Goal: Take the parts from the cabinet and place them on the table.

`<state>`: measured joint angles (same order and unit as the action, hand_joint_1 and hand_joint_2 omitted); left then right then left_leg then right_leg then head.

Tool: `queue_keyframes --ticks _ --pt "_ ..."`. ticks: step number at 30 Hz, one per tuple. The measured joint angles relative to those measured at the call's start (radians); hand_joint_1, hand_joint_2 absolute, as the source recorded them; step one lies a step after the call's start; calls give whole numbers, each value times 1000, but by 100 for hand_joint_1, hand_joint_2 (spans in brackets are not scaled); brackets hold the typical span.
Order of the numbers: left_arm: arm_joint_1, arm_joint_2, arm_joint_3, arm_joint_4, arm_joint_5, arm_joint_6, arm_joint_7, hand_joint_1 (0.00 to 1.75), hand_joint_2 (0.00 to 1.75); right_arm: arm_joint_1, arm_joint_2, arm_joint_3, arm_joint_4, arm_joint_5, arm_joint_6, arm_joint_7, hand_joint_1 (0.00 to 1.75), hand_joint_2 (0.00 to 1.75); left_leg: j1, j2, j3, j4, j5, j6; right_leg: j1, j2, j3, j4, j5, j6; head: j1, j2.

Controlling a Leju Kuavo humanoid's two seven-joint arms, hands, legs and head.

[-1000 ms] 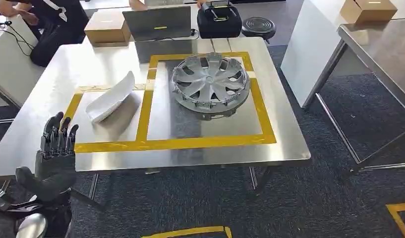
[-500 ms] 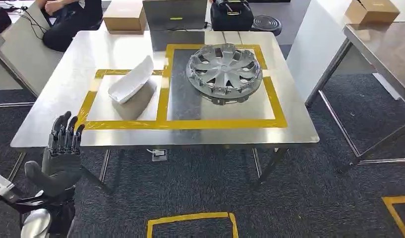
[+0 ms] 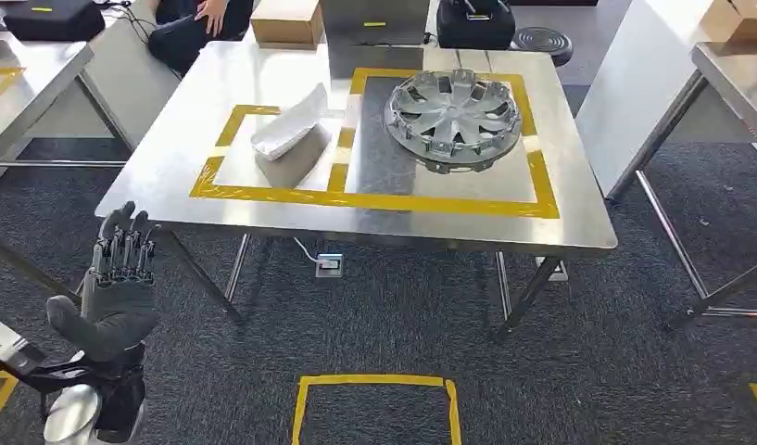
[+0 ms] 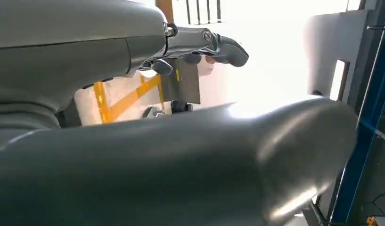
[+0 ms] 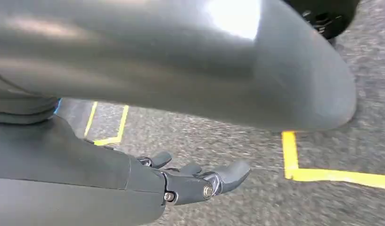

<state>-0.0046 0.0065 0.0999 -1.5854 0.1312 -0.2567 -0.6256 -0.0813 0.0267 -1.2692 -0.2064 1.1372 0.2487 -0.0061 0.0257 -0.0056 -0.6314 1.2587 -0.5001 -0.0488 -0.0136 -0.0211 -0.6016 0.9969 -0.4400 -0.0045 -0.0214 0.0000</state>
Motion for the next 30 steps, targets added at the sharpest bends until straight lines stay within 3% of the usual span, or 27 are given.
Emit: queue_keyframes --ticks 1,2,3,4,7,8,9,11,12,13,14,15,16,17,18,19,21,22,23,24,26,27,28,29,30 --pt "0 -2 0 0 -2 0 1 0 0 0 0 0 0 -5 0 0 0 0 5 1 58 -72 20 -5 -5 -1 -16 10 6 7 0 0" --pt "-1 -5 -2 0 -4 0 1 0 0 -2 0 0 0 -7 0 1 0 0 10 2 118 -167 -24 -14 -6 -2 -25 22 12 16 -2 0" --pt "-3 -8 -5 0 -8 0 3 0 0 -2 -6 0 -2 -9 0 0 0 0 0 -1 169 -242 -65 -9 -3 0 -36 29 17 22 -10 0" --pt "0 -10 -9 -2 -11 0 3 0 0 -2 -4 0 -1 -10 0 0 0 0 -2 -3 149 -228 -58 18 0 0 -32 28 26 29 -3 0" --pt "-4 -17 -17 0 -16 0 3 0 0 2 -4 0 -1 -14 0 0 0 0 -4 1 127 -229 -39 52 -7 4 -44 20 57 51 3 0" --pt "-10 -20 -19 2 -19 0 5 0 0 3 -4 0 -1 -15 0 -1 0 0 -4 6 114 -229 -28 63 -8 8 -54 35 23 55 5 0" --pt "-15 -22 -23 3 -21 1 5 0 0 4 -4 0 -1 -15 0 0 0 0 -4 5 101 -229 -16 68 -8 10 -68 75 -38 56 8 0" --pt "-21 -23 -24 6 -24 2 6 0 0 3 -3 0 -1 -17 0 -1 0 0 -10 5 71 -228 10 74 -4 13 -108 226 -158 58 12 0" --pt "-21 -24 -25 7 -25 3 6 0 0 3 -3 0 -1 -18 0 -1 0 0 -13 5 53 -227 22 76 -2 13 -120 296 -185 56 13 0" --pt "-21 -24 -25 9 -28 7 8 0 0 3 -3 0 -1 -18 0 -1 0 0 -17 5 37 -226 34 77 0 13 -118 331 -179 52 13 0" --pt "-21 -24 -26 10 -30 8 8 0 0 4 -3 0 -1 -19 0 -2 0 0 -19 5 23 -225 45 78 3 14 -95 322 -153 46 14 0" --pt "-20 -24 -26 9 -35 11 8 0 0 4 -1 0 -1 -19 0 -2 0 0 -23 5 11 -225 54 77 8 14 -53 276 -118 37 14 0" --pt "-20 -24 -26 8 -41 18 9 0 0 4 0 0 -1 -20 0 -2 0 0 -27 5 1 -225 63 77 13 16 9 195 -87 25 14 0" --pt "-19 -25 -26 6 -47 24 10 0 0 3 0 0 -1 -21 0 1 0 0 -26 5 -5 -225 73 77 21 21 80 97 -79 10 14 0" --pt "-18 -27 -27 5 -53 31 11 0 0 1 0 0 -1 -21 0 5 0 0 -30 5 -11 -225 81 71 26 23 129 13 -118 -6 14 0" --pt "-16 -27 -29 5 -58 36 12 0 0 1 1 0 -1 -21 3 6 0 0 -26 6 -10 -229 91 65 27 23 132 2 -111 6 13 0" --pt "-8 -29 -33 5 -63 44 13 0 0 2 5 0 -1 -21 2 6 0 0 -20 6 -11 -239 111 54 35 23 123 -4 -97 -4 19 0" --pt "0 -31 -33 5 -65 48 13 0 0 3 5 0 -1 -21 -2 6 0 0 -24 5 -13 -247 124 47 31 22 114 -15 -80 -12 19 0" --pt "8 -31 -34 6 -66 51 11 0 0 1 11 0 0 -21 -2 5 0 0 -23 3 -20 -239 106 43 22 13 108 -24 -63 -14 19 0" --pt "13 -31 -34 6 -68 53 11 0 0 1 11 0 0 -21 -2 4 0 0 -24 2 -34 -208 53 40 20 15 94 -26 -52 -24 15 0" --pt "22 -31 -34 7 -76 55 11 0 0 3 13 0 0 -21 -2 3 0 0 -20 2 -65 -77 -64 30 19 13 67 -24 -32 -23 14 0" --pt "28 -31 -36 8 -82 61 11 0 0 4 14 -1 0 -21 -2 2 0 0 -18 3 -78 -5 -100 25 18 10 52 -21 -22 -22 14 0" --pt "34 -31 -39 11 -88 64 11 0 0 6 15 -1 0 -22 -2 2 0 0 -16 3 -80 51 -103 21 17 8 36 -18 -11 -20 14 0" --pt "39 -31 -41 14 -95 71 11 0 0 7 15 -1 0 -24 -2 1 0 0 -14 3 -65 60 -74 18 16 5 19 -15 -1 -17 14 0" --pt "42 -31 -43 15 -109 81 12 0 0 7 16 -2 0 -25 -2 1 0 0 -11 3 -31 30 -31 15 13 4 2 -10 9 -12 14 0"
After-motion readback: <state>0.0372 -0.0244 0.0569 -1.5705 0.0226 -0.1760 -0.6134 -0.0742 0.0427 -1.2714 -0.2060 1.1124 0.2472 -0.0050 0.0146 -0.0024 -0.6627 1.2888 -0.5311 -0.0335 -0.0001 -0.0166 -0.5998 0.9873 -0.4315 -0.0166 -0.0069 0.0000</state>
